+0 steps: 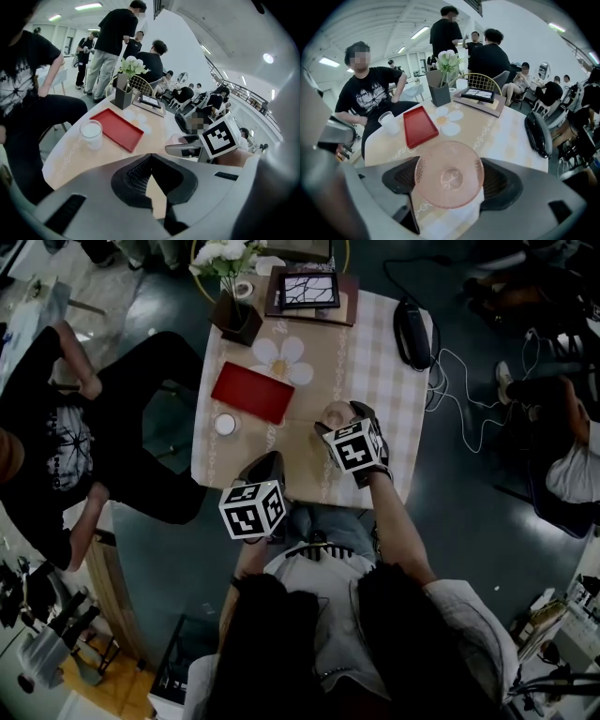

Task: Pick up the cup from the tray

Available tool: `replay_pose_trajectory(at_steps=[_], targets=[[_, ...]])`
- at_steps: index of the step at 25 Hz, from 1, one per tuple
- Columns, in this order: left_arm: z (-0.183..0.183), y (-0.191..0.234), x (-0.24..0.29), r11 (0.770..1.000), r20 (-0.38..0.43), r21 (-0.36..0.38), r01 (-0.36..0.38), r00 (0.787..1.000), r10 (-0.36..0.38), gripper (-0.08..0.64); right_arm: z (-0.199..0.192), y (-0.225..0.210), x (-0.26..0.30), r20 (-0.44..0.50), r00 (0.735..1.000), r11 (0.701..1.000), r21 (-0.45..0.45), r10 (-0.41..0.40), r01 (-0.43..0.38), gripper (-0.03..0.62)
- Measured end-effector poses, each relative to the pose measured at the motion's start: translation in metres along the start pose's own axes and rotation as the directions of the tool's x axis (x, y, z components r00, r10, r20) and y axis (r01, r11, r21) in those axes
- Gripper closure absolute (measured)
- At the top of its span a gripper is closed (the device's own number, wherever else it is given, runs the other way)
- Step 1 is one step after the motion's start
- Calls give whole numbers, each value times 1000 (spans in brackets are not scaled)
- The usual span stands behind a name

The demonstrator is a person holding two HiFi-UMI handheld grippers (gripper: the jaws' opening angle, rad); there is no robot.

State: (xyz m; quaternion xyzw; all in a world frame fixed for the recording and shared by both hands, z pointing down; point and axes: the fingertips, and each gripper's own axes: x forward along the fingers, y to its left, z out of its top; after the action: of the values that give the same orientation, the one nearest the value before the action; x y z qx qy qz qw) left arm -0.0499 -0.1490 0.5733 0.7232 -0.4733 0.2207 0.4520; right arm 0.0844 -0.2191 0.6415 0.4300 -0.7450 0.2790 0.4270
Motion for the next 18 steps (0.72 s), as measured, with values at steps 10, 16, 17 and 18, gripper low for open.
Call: replay_pose_trajectory(at_steps=[10, 16, 17, 18], targets=[[-6, -1, -7, 1000, 1, -5, 13, 1000, -13, 556, 14, 3, -26, 78, 997, 999, 48, 19, -23, 192], [2, -18, -10, 999, 39, 24, 41, 998, -42, 555, 32, 8, -71, 223, 974, 993, 98, 42, -66, 197], [4, -20, -11, 999, 48, 30, 45, 998, -46, 557, 33, 9, -80, 245, 969, 991, 112, 45, -74, 217], [5, -23, -12, 998, 57, 35, 50, 997, -52, 555, 34, 10, -88, 266, 963, 990, 124, 39, -74, 256]])
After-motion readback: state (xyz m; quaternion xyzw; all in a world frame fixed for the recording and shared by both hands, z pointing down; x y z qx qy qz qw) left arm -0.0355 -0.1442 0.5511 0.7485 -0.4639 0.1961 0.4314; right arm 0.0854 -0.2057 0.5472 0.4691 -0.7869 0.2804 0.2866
